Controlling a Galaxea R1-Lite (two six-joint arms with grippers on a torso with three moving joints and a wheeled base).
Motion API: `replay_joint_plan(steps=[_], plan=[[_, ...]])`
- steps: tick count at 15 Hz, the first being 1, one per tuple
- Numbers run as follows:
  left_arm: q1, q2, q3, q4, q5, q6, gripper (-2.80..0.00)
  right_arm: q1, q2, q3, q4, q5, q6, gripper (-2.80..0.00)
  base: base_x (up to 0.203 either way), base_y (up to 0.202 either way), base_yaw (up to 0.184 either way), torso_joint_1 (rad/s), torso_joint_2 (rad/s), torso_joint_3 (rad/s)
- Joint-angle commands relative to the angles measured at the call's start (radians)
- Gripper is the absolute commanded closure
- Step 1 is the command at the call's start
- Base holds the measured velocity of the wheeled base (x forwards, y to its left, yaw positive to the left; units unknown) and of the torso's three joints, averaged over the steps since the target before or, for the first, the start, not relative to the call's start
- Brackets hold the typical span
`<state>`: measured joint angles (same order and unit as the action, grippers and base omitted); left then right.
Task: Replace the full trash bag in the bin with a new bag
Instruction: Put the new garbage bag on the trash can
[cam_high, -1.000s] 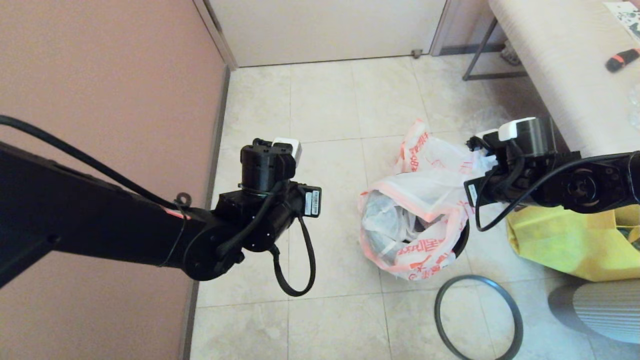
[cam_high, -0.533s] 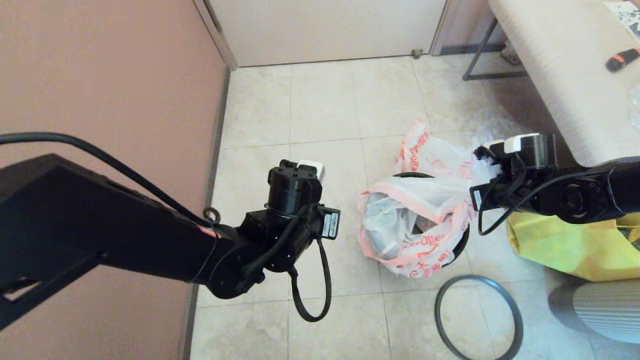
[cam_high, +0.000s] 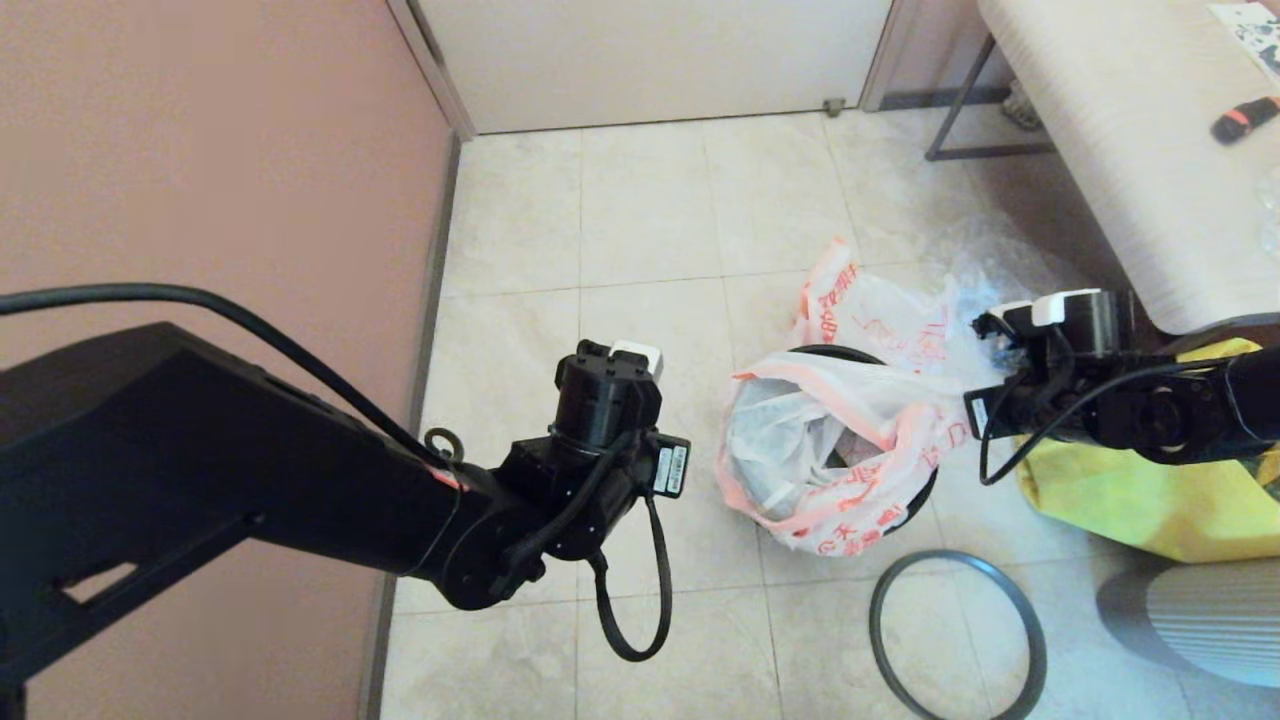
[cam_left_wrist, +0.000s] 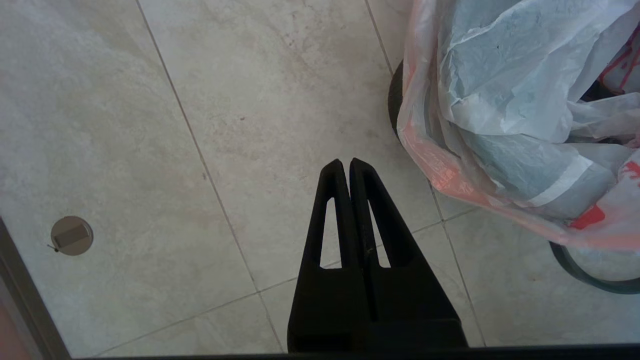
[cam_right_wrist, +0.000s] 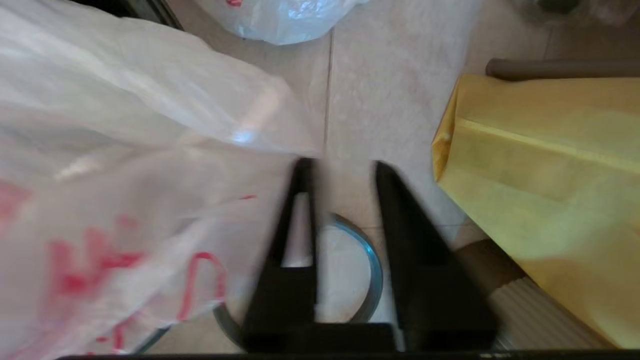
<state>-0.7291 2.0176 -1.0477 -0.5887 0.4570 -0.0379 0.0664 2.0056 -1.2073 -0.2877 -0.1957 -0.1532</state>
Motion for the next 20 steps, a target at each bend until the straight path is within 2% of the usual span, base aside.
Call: replay_joint_plan(steps=[1,6,11,13,15,18,20], plan=[[-0.002,0.004,-0.002,-0.003,0.003,0.0,0.0,0.005,-0.033,0.011,0.0,-0.001,0.003,-2.8,0.0,0.0,0.0,0.0,0.0,0.0],[0.0,-0.019,-0.002,-0.003,0.006,0.001,0.0,0.044,-0.215,0.091,0.033,0.0,0.054,-2.8,0.0,0.0,0.0,0.0,0.0,0.0],[0.061,-0.047,-0.017,-0.003,0.008,0.005,0.0,0.278,-0.3,0.107,0.185,-0.019,0.211,-2.8,0.0,0.0,0.0,0.0,0.0,0.0],[0.103,-0.061,-0.038,0.0,0.008,0.008,0.0,0.383,-0.272,0.103,0.209,-0.097,0.273,-2.8,0.0,0.0,0.0,0.0,0.0,0.0],[0.128,-0.069,-0.052,0.003,0.008,0.009,0.0,0.45,-0.215,0.097,0.215,-0.173,0.324,-2.8,0.0,0.0,0.0,0.0,0.0,0.0],[0.132,-0.079,-0.054,0.003,0.008,0.009,0.0,0.5,-0.095,0.08,0.216,-0.308,0.401,-2.8,0.0,0.0,0.0,0.0,0.0,0.0],[0.137,-0.08,-0.057,0.002,0.007,0.009,0.0,0.513,-0.058,0.075,0.217,-0.331,0.432,-2.8,0.0,0.0,0.0,0.0,0.0,0.0]])
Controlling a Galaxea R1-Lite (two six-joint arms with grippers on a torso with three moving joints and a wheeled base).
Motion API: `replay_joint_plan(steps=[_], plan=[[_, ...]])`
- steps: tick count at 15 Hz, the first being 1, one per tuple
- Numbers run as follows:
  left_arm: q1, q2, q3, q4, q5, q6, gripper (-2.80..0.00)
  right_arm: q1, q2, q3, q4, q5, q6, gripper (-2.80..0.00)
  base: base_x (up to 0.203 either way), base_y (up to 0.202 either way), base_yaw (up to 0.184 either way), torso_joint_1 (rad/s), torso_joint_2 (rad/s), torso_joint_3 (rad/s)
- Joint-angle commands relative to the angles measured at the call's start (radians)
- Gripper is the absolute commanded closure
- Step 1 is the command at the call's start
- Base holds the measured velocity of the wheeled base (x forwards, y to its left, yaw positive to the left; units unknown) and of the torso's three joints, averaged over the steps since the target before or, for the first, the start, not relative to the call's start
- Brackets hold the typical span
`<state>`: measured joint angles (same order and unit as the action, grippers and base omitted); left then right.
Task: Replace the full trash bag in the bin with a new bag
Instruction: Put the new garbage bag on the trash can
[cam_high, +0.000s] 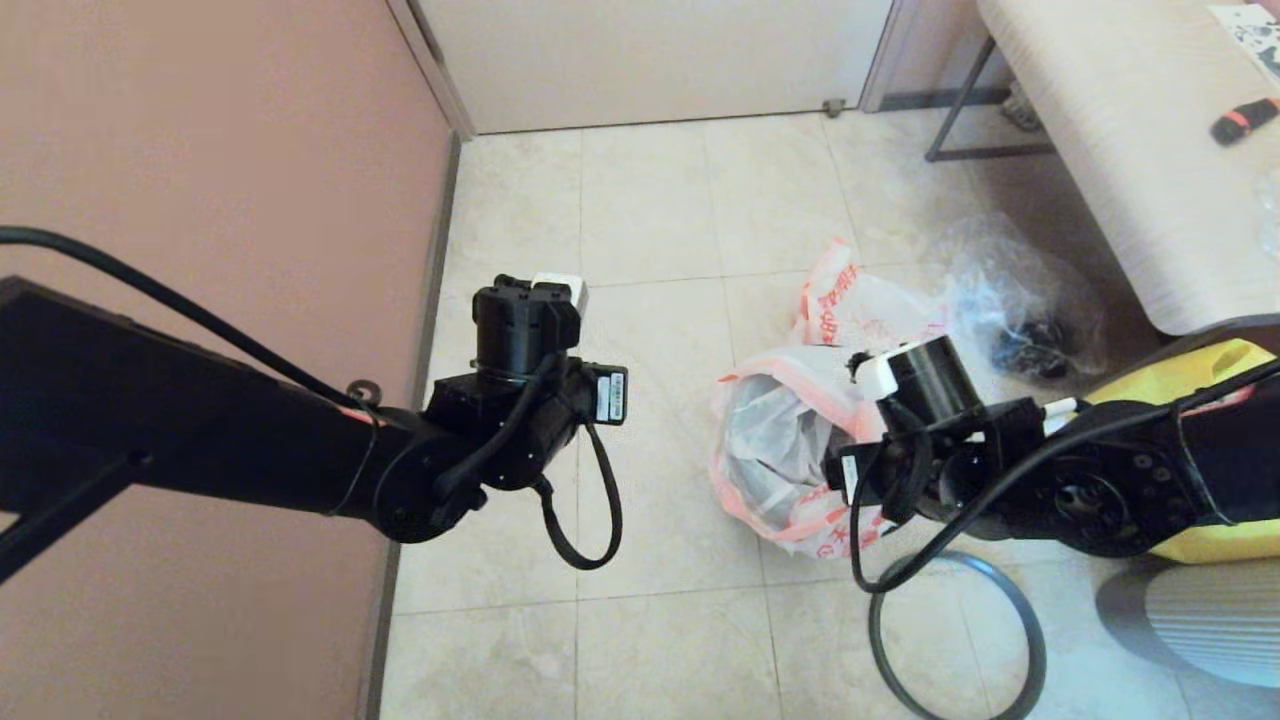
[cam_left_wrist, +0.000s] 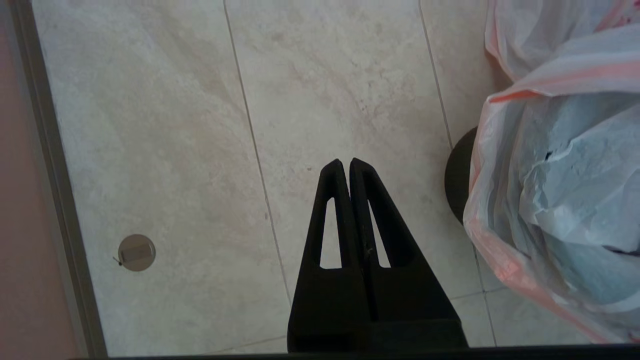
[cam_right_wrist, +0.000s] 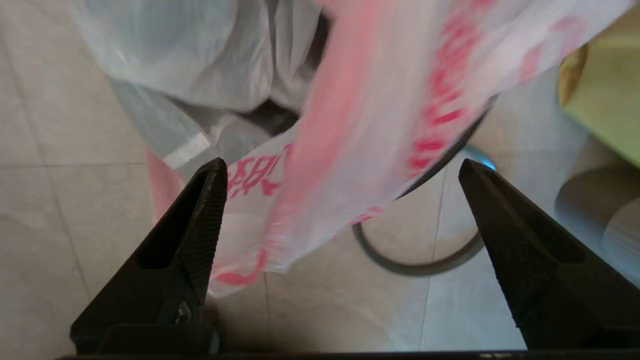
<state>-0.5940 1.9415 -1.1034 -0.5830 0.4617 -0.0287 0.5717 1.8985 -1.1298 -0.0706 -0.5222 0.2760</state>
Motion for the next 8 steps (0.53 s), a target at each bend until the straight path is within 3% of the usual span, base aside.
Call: replay_joint_plan(steps=[1,2,8], plan=[[0.005,-0.004,-0.004,-0.003,0.002,0.0,0.0,0.008,0.059,-0.004,-0.003,-0.006,0.003,-2.8,0.0,0.0,0.0,0.0,0.0,0.0],[0.006,-0.004,-0.004,-0.003,0.002,0.001,0.0,0.007,0.066,-0.004,-0.005,-0.007,0.003,0.0,0.0,0.0,0.0,0.0,0.0,0.0],[0.002,0.022,-0.004,-0.001,-0.002,0.0,0.0,-0.008,0.037,0.069,0.002,-0.038,0.04,0.0,0.0,0.0,0.0,0.0,0.0,0.0]])
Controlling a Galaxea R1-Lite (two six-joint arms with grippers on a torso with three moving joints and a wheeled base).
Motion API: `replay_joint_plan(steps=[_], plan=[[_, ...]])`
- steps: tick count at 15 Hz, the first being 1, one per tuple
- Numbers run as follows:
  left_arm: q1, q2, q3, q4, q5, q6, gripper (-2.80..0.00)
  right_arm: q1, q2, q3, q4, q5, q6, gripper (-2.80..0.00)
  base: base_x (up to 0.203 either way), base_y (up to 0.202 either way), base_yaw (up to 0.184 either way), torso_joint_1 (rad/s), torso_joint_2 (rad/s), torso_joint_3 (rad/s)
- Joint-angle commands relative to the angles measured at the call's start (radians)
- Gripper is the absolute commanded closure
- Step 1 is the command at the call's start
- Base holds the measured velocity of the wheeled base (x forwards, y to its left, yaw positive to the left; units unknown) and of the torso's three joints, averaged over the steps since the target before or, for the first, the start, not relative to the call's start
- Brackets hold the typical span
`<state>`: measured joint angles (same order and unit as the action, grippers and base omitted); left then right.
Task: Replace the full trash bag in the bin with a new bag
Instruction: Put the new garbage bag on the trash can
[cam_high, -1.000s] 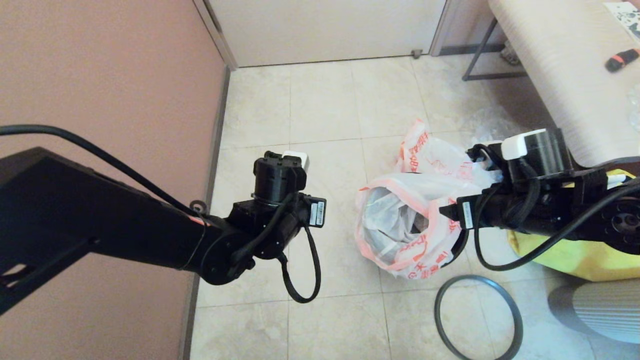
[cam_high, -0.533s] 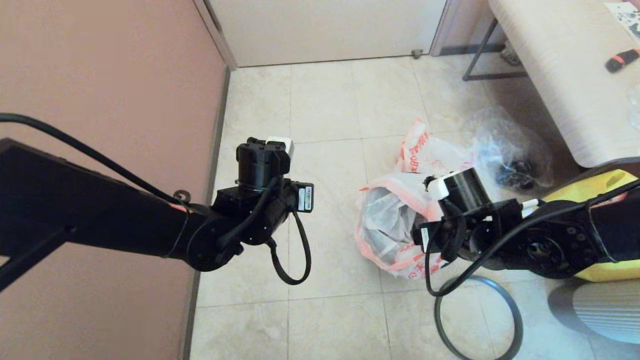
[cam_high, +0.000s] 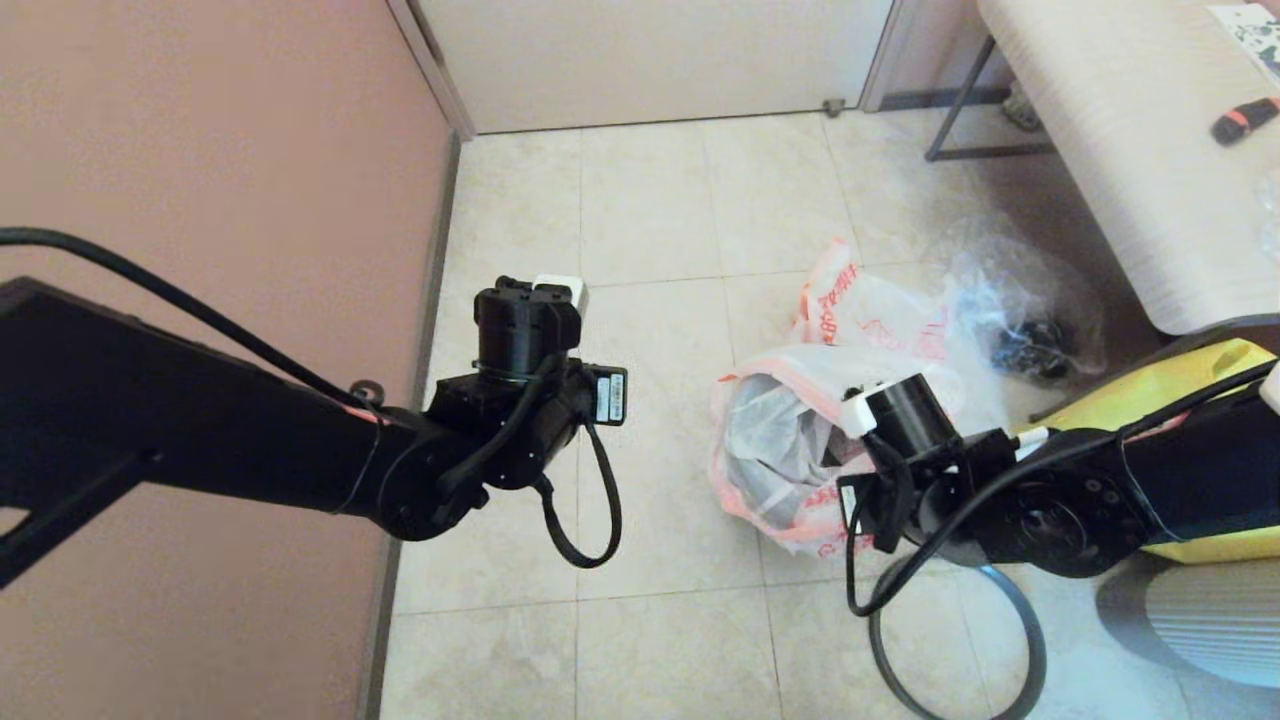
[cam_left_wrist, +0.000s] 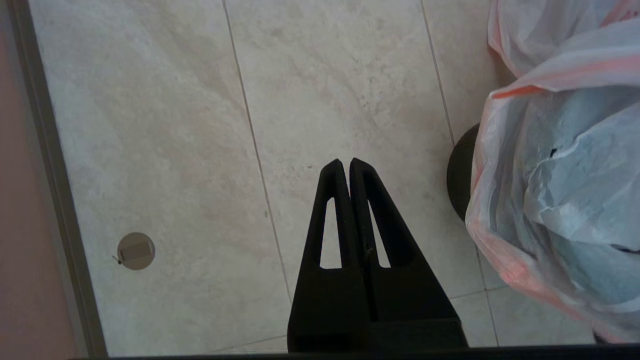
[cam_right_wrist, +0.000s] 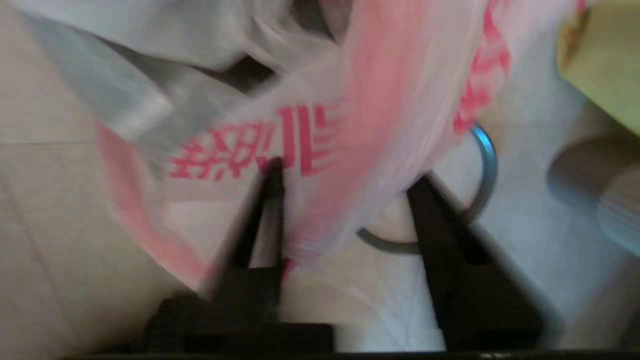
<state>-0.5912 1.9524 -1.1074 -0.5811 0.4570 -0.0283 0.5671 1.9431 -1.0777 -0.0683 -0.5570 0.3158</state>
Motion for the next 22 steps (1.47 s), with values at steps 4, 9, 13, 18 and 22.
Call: replay_joint_plan(steps=[4,9,13,18,22], plan=[[-0.033,0.052,0.016,-0.003,0.002,-0.007,0.0,-0.054,-0.08,0.149,-0.001,-0.007,0.027,0.0,0.0,0.0,0.0,0.0,0.0,0.0],[-0.125,0.101,0.066,-0.003,0.002,-0.045,0.0,-0.188,-0.036,0.228,-0.019,0.02,0.07,0.0,0.0,0.0,0.0,0.0,0.0,0.0],[-0.147,0.123,0.043,0.069,-0.032,-0.045,0.0,-0.225,0.085,0.212,-0.171,0.061,0.065,0.0,0.0,0.0,0.0,0.0,0.0,0.0],[-0.144,0.086,0.059,0.16,-0.046,-0.052,0.0,-0.325,0.193,0.117,-0.234,0.069,0.015,0.0,0.0,0.0,0.0,0.0,0.0,0.0],[-0.147,0.028,0.067,0.257,-0.043,-0.055,0.0,-0.356,0.221,0.034,-0.236,0.095,0.016,0.0,0.0,0.0,0.0,0.0,0.0,0.0]])
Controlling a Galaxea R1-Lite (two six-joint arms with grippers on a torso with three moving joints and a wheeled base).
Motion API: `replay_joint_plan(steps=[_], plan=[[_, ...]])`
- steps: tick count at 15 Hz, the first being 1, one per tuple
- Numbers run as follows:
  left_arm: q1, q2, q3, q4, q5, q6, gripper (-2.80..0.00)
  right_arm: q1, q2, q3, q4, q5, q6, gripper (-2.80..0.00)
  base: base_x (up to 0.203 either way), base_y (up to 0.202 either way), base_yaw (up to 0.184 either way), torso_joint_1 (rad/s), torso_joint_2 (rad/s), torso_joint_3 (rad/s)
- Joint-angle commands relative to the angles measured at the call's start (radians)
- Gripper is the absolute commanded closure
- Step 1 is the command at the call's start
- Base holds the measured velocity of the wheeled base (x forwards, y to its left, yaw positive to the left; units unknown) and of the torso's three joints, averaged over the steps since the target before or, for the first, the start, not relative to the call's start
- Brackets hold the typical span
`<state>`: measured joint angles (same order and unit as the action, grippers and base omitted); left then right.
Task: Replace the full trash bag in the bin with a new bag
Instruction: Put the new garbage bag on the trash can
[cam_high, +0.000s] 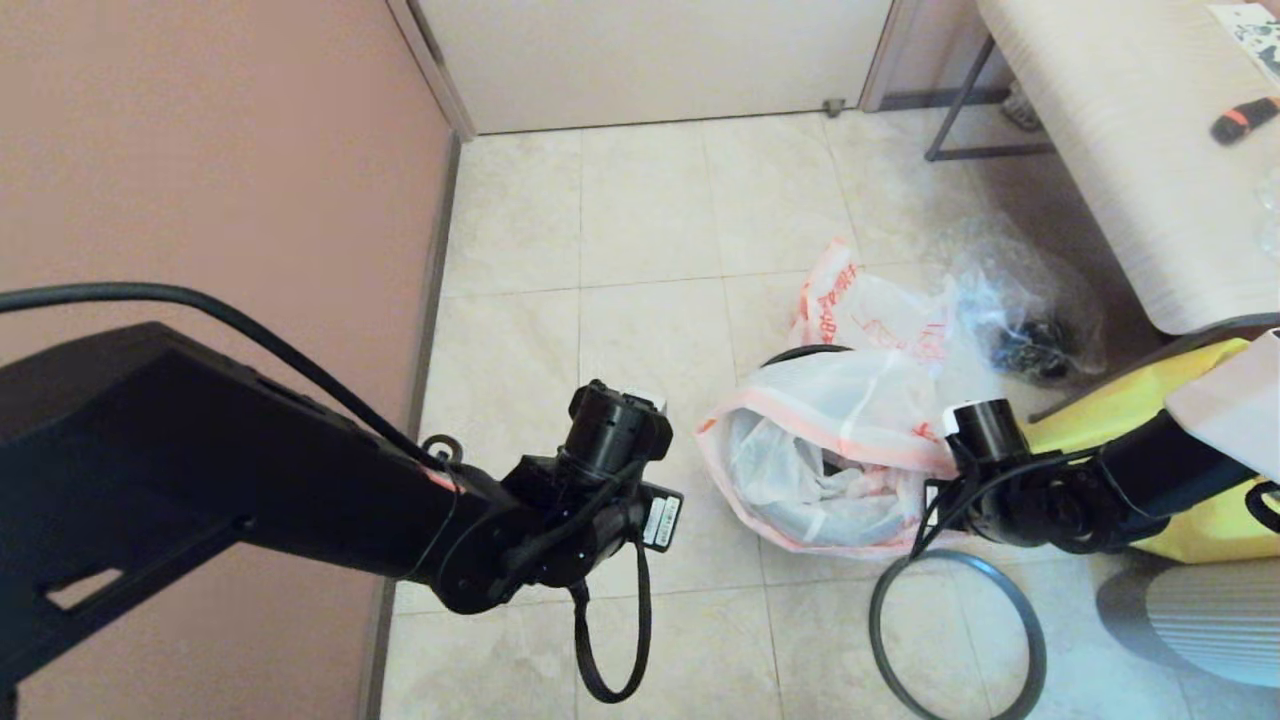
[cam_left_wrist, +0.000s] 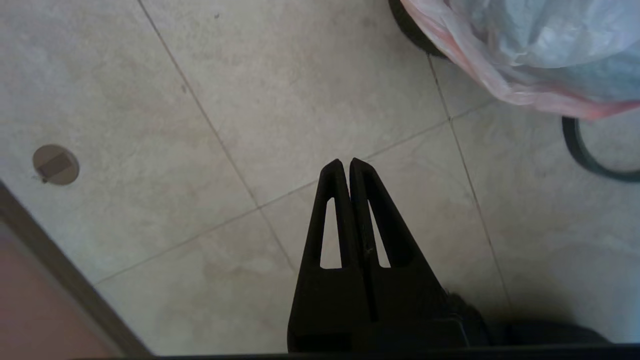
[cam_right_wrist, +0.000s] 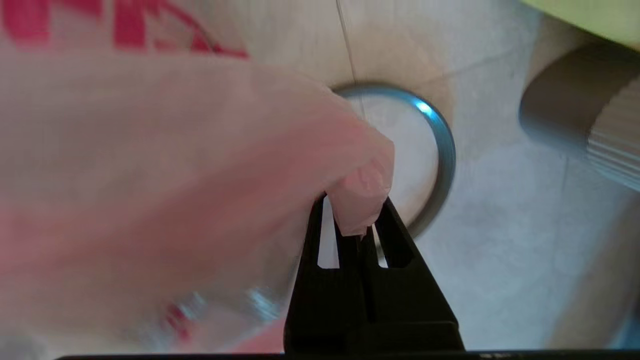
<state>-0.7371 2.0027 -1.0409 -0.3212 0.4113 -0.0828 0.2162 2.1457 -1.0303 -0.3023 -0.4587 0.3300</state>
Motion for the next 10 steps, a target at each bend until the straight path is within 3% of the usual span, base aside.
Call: replay_joint_plan(steps=[1,4,7,10], plan=[[-0.001,-0.03,0.001,0.015,0.003,-0.007,0.0,-0.007,0.028,-0.034,-0.004,-0.002,0.006,0.0,0.0,0.0,0.0,0.0,0.0,0.0],[-0.011,-0.026,0.0,0.026,0.001,-0.026,0.0,-0.011,0.08,-0.067,-0.107,-0.011,0.007,0.0,0.0,0.0,0.0,0.0,0.0,0.0],[-0.024,-0.004,-0.01,0.025,-0.008,-0.038,0.0,-0.009,0.076,-0.062,-0.124,-0.002,0.011,0.0,0.0,0.0,0.0,0.0,0.0,0.0],[-0.043,0.022,-0.024,0.025,-0.009,-0.059,0.0,-0.024,0.067,-0.074,-0.226,0.036,-0.009,0.0,0.0,0.0,0.0,0.0,0.0,0.0]])
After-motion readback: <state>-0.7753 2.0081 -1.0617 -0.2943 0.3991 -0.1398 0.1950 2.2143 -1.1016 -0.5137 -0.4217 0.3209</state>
